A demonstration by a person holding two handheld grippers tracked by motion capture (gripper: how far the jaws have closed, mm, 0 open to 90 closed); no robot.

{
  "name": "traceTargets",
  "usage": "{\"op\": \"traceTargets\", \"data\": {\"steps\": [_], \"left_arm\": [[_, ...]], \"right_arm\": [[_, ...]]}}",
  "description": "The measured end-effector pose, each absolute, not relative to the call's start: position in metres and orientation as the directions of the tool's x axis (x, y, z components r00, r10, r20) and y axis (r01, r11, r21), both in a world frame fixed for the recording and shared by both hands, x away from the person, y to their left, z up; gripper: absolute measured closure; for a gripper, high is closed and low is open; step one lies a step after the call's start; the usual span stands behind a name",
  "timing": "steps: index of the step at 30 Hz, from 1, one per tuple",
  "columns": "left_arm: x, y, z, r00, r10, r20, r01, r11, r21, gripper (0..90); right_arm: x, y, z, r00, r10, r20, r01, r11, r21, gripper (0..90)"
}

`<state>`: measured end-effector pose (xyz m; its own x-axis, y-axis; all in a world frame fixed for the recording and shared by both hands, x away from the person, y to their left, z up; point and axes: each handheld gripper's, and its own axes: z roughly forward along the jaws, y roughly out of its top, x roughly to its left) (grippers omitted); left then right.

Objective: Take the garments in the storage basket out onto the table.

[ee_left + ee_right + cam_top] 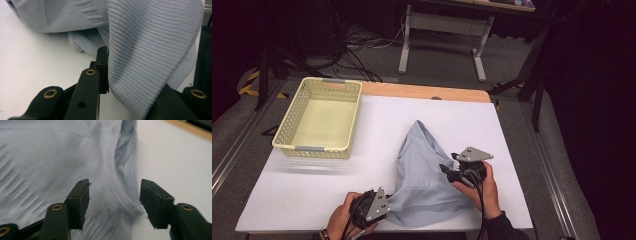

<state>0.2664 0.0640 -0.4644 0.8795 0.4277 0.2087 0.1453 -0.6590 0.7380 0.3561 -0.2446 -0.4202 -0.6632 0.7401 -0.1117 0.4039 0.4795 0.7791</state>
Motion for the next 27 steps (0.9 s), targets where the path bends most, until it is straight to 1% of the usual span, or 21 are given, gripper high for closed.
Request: {"op": "traceTargets", "data": {"steps": [1, 3, 5, 7, 9, 10, 12, 15, 18, 19, 21, 22, 23, 25, 26, 27], "left_arm": [[0.268, 0.062, -0.468, 0.882, 0.426, 0.201, 0.150, -0.659, 0.737, 78.9], [0.269, 0.061, -0.469, 0.883, 0.422, 0.206, 0.144, -0.661, 0.737, 79.1], [0.269, 0.062, -0.469, 0.882, 0.427, 0.199, 0.153, -0.659, 0.736, 78.8], [0.272, 0.063, -0.470, 0.879, 0.428, 0.210, 0.151, -0.667, 0.729, 79.0], [0.274, 0.064, -0.471, 0.874, 0.427, 0.233, 0.144, -0.686, 0.714, 81.8], [0.276, 0.064, -0.471, 0.874, 0.422, 0.242, 0.138, -0.691, 0.710, 83.3], [0.279, 0.066, -0.470, 0.868, 0.427, 0.255, 0.136, -0.697, 0.704, 86.0], [0.282, 0.071, -0.465, 0.854, 0.439, 0.279, 0.132, -0.701, 0.701, 86.9], [0.287, 0.078, -0.460, 0.837, 0.463, 0.291, 0.140, -0.696, 0.704, 87.0], [0.294, 0.088, -0.453, 0.808, 0.499, 0.313, 0.148, -0.686, 0.712, 87.0], [0.302, 0.098, -0.447, 0.779, 0.548, 0.304, 0.176, -0.657, 0.734, 87.1], [0.302, 0.098, -0.447, 0.779, 0.548, 0.304, 0.176, -0.657, 0.734, 87.2], [0.305, 0.103, -0.444, 0.764, 0.571, 0.299, 0.186, -0.640, 0.746, 87.2], [0.309, 0.109, -0.436, 0.730, 0.601, 0.325, 0.182, -0.629, 0.756, 87.1], [0.310, 0.111, -0.432, 0.721, 0.617, 0.315, 0.186, -0.611, 0.770, 86.9], [0.310, 0.111, -0.432, 0.721, 0.617, 0.315, 0.186, -0.611, 0.770, 86.6]], "right_arm": [[0.362, -0.244, -0.424, -0.677, 0.729, -0.098, 0.420, 0.493, 0.762, 44.0], [0.369, -0.245, -0.431, -0.670, 0.734, -0.106, 0.444, 0.511, 0.736, 47.0], [0.375, -0.248, -0.439, -0.675, 0.734, -0.073, 0.473, 0.507, 0.721, 51.4], [0.376, -0.251, -0.444, -0.676, 0.736, -0.049, 0.490, 0.497, 0.716, 59.7], [0.376, -0.252, -0.448, -0.677, 0.736, -0.032, 0.504, 0.494, 0.709, 69.5], [0.375, -0.251, -0.449, -0.684, 0.729, -0.033, 0.502, 0.503, 0.704, 74.8], [0.371, -0.247, -0.452, -0.694, 0.717, -0.073, 0.484, 0.539, 0.690, 79.9], [0.366, -0.245, -0.451, -0.696, 0.709, -0.109, 0.457, 0.556, 0.694, 81.5], [0.364, -0.249, -0.447, -0.684, 0.722, -0.104, 0.448, 0.528, 0.721, 81.9], [0.362, -0.253, -0.442, -0.664, 0.742, -0.098, 0.438, 0.492, 0.752, 82.4], [0.358, -0.258, -0.433, -0.643, 0.760, -0.097, 0.418, 0.454, 0.787, 82.7], [0.358, -0.258, -0.433, -0.643, 0.760, -0.097, 0.418, 0.454, 0.787, 82.7], [0.356, -0.261, -0.428, -0.632, 0.770, -0.086, 0.409, 0.425, 0.808, 82.8], [0.351, -0.266, -0.417, -0.615, 0.786, -0.065, 0.382, 0.370, 0.847, 82.8], [0.345, -0.270, -0.409, -0.602, 0.796, -0.066, 0.362, 0.346, 0.866, 82.8], [0.345, -0.270, -0.409, -0.602, 0.796, -0.066, 0.362, 0.346, 0.866, 82.8]]}}
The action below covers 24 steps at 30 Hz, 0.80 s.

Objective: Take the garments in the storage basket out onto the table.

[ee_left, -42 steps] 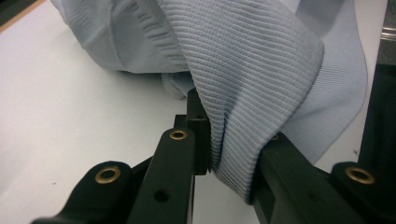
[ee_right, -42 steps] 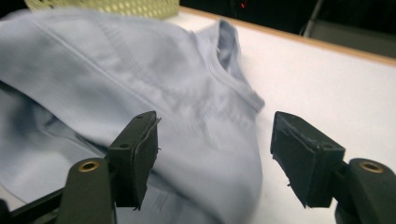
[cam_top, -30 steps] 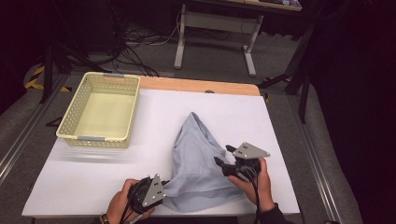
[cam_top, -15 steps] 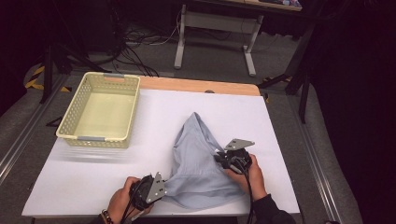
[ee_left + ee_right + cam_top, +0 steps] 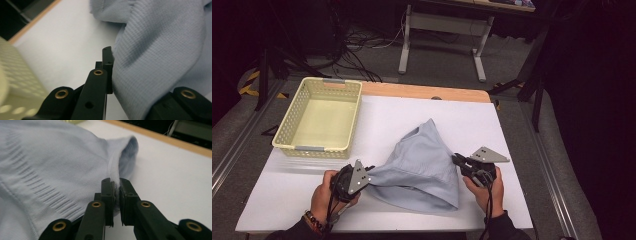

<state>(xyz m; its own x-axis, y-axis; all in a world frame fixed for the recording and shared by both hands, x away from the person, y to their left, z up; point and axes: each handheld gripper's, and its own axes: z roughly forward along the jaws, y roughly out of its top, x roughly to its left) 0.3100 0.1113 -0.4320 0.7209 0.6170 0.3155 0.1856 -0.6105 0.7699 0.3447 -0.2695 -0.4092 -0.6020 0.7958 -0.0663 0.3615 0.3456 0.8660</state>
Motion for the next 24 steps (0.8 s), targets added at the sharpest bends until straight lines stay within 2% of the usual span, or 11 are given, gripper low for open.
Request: {"op": "traceTargets", "data": {"steps": [2, 3, 6, 10, 14, 17, 20, 24], "left_arm": [[0.307, 0.113, -0.429, 0.740, 0.610, 0.282, 0.179, -0.583, 0.792, 84.1], [0.304, 0.113, -0.428, 0.751, 0.602, 0.271, 0.171, -0.573, 0.801, 77.6], [0.290, 0.110, -0.423, 0.794, 0.547, 0.264, 0.120, -0.566, 0.815, 71.2], [0.279, 0.105, -0.422, 0.825, 0.492, 0.277, 0.094, -0.602, 0.793, 55.3], [0.276, 0.103, -0.421, 0.835, 0.493, 0.246, 0.115, -0.592, 0.798, 39.3], [0.275, 0.106, -0.413, 0.858, 0.491, 0.148, 0.157, -0.526, 0.836, 28.9], [0.276, 0.112, -0.410, 0.865, 0.491, 0.107, 0.167, -0.482, 0.860, 24.3], [0.282, 0.116, -0.408, 0.866, 0.497, 0.053, 0.196, -0.435, 0.879, 25.0]], "right_arm": [[0.335, -0.275, -0.400, -0.590, 0.805, -0.061, 0.339, 0.316, 0.886, 82.9], [0.325, -0.281, -0.394, -0.571, 0.817, -0.078, 0.320, 0.309, 0.895, 82.9], [0.314, -0.293, -0.386, -0.555, 0.829, -0.071, 0.313, 0.287, 0.905, 82.9], [0.297, -0.310, -0.384, -0.528, 0.848, -0.056, 0.316, 0.257, 0.913, 82.8], [0.284, -0.320, -0.390, -0.504, 0.862, -0.061, 0.332, 0.259, 0.907, 82.8], [0.281, -0.326, -0.398, -0.477, 0.878, -0.050, 0.356, 0.245, 0.902, 82.9], [0.281, -0.329, -0.407, -0.450, 0.889, -0.081, 0.381, 0.274, 0.883, 82.9], [0.285, -0.333, -0.413, -0.436, 0.896, -0.086, 0.412, 0.283, 0.866, 82.8]]}}
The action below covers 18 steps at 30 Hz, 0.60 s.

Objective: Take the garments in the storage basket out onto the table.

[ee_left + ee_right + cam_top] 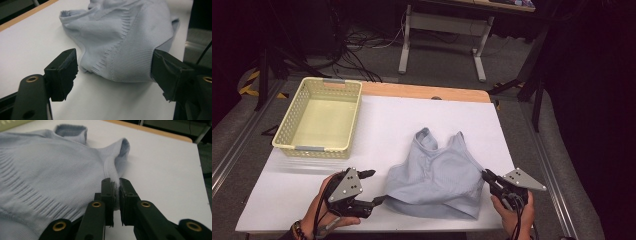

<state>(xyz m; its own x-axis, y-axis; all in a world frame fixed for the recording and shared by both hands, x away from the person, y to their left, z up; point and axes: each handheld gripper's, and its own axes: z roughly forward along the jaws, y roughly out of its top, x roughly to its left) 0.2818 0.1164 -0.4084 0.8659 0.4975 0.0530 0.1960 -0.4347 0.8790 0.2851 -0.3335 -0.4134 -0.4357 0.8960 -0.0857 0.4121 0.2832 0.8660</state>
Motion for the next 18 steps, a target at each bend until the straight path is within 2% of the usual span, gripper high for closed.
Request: {"op": "traceTargets", "data": {"steps": [6, 9, 14, 18], "left_arm": [[0.291, 0.132, -0.399, 0.853, 0.521, -0.028, 0.227, -0.321, 0.919, 27.2], [0.296, 0.133, -0.399, 0.827, 0.562, 0.008, 0.233, -0.356, 0.905, 28.9], [0.304, 0.117, -0.414, 0.836, 0.548, 0.032, 0.249, -0.431, 0.867, 28.5], [0.314, 0.102, -0.426, 0.840, 0.541, 0.044, 0.262, -0.476, 0.840, 27.7]], "right_arm": [[0.290, -0.329, -0.422, -0.436, 0.889, -0.141, 0.431, 0.344, 0.834, 82.7], [0.291, -0.324, -0.425, -0.463, 0.875, -0.143, 0.438, 0.366, 0.821, 82.3], [0.293, -0.322, -0.428, -0.473, 0.868, -0.153, 0.449, 0.387, 0.806, 81.8], [0.295, -0.320, -0.429, -0.471, 0.869, -0.154, 0.457, 0.390, 0.799, 78.0]]}}
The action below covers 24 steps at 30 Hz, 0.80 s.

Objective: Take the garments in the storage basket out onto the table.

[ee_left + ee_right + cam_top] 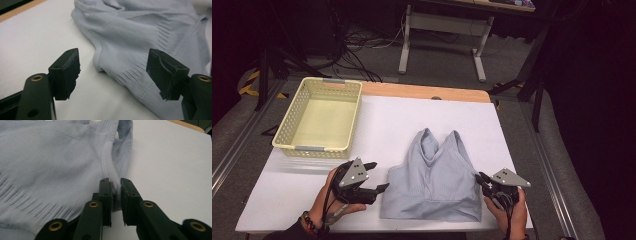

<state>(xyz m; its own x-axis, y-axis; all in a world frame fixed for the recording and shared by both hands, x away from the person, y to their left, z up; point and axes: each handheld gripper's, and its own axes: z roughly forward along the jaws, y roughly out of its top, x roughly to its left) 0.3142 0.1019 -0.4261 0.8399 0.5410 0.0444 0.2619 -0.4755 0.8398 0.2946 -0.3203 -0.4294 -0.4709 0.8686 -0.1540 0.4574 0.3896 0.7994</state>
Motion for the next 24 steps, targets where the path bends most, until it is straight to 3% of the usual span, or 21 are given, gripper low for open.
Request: {"op": "traceTargets", "data": {"steps": [3, 4, 5, 9, 13, 14, 20, 22, 24], "left_arm": [[0.326, 0.093, -0.434, 0.837, 0.547, 0.029, 0.287, -0.482, 0.828, 27.4], [0.331, 0.090, -0.437, 0.835, 0.549, 0.018, 0.299, -0.482, 0.823, 27.4], [0.337, 0.088, -0.440, 0.832, 0.554, 0.010, 0.311, -0.482, 0.819, 27.3], [0.359, 0.078, -0.453, 0.817, 0.576, -0.036, 0.375, -0.482, 0.792, 26.1], [0.370, 0.066, -0.463, 0.816, 0.577, -0.035, 0.402, -0.524, 0.751, 25.5], [0.373, 0.062, -0.466, 0.814, 0.578, -0.046, 0.415, -0.527, 0.742, 25.7], [0.375, 0.056, -0.469, 0.824, 0.560, -0.091, 0.445, -0.538, 0.716, 36.4], [0.373, 0.056, -0.469, 0.843, 0.525, -0.122, 0.440, -0.539, 0.718, 55.4], [0.372, 0.055, -0.469, 0.846, 0.517, -0.132, 0.440, -0.537, 0.720, 66.4]], "right_arm": [[0.297, -0.321, -0.430, -0.457, 0.878, -0.141, 0.458, 0.368, 0.809, 60.5], [0.297, -0.321, -0.430, -0.457, 0.878, -0.141, 0.458, 0.368, 0.809, 60.5], [0.298, -0.320, -0.429, -0.456, 0.881, -0.127, 0.448, 0.351, 0.823, 47.9], [0.307, -0.317, -0.434, -0.494, 0.867, -0.070, 0.469, 0.333, 0.818, 36.7], [0.318, -0.315, -0.442, -0.496, 0.866, -0.061, 0.505, 0.345, 0.791, 31.8], [0.326, -0.317, -0.448, -0.484, 0.875, -0.023, 0.548, 0.324, 0.771, 28.6], [0.336, -0.323, -0.460, -0.464, 0.884, 0.051, 0.627, 0.287, 0.724, 27.6], [0.336, -0.322, -0.461, -0.465, 0.883, 0.059, 0.635, 0.287, 0.717, 32.3], [0.334, -0.320, -0.460, -0.496, 0.866, 0.053, 0.620, 0.311, 0.721, 45.2]]}}
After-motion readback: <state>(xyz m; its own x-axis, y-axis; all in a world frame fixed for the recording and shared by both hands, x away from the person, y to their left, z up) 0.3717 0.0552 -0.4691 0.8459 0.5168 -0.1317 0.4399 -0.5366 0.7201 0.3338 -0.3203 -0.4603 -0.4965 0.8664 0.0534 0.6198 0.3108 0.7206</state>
